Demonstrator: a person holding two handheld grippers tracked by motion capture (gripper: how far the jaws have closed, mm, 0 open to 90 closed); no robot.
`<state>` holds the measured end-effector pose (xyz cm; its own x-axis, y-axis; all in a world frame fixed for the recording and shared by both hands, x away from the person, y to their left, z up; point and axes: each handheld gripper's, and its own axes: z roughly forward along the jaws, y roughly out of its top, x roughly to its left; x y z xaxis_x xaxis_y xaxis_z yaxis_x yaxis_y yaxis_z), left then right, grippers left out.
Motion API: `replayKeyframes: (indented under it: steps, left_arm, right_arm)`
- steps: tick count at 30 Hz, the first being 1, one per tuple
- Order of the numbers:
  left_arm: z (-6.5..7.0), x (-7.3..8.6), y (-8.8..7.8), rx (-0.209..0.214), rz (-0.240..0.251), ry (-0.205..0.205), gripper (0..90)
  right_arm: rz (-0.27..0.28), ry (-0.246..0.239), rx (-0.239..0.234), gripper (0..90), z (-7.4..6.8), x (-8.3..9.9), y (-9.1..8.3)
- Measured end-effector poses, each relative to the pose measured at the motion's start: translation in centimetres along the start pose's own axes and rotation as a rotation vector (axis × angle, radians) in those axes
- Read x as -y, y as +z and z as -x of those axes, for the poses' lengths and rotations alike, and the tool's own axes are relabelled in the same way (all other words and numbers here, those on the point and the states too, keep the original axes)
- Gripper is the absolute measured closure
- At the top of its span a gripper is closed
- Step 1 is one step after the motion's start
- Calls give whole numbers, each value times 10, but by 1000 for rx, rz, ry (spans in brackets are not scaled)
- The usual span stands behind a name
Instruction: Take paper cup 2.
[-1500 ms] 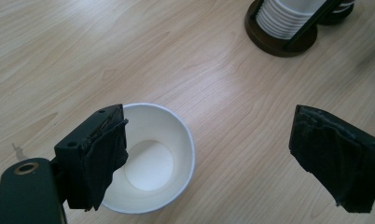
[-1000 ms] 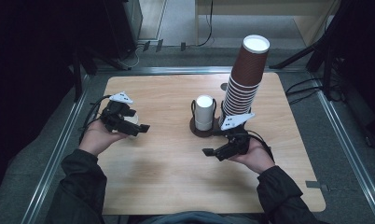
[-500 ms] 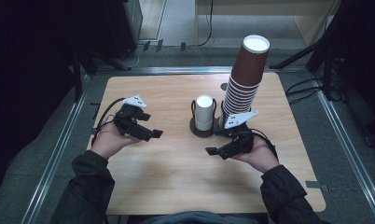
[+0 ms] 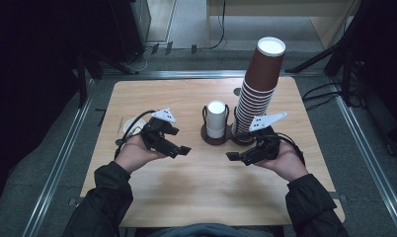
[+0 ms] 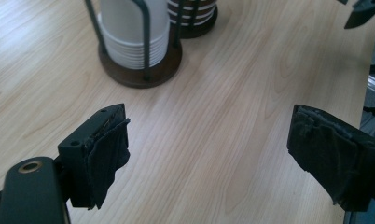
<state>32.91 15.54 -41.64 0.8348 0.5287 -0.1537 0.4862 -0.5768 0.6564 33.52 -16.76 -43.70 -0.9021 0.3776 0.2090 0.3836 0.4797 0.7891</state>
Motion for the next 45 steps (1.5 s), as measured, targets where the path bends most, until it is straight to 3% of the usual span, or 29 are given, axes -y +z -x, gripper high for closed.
replayKeyframes:
  steps: [6,12,17,24,32,45]
  left_arm:
    - [6,-1,11,10,-13,25,125]
    - [10,-2,14,11,-13,29,125]
    - [11,-2,14,3,-8,45,130]
    - [8,0,14,18,-10,32,130]
    - [9,2,18,42,-24,25,131]
    - [16,1,29,68,-56,56,130]
  right_arm:
    - [-11,-18,39,194,2,-6,-15]
    - [5,-26,62,202,3,-20,-39]
    - [5,-62,96,210,5,-32,-63]
    - [-17,-76,111,217,5,-50,-92]
    - [-17,-71,149,216,7,-63,-121]
    - [29,-42,224,207,28,-79,-153]
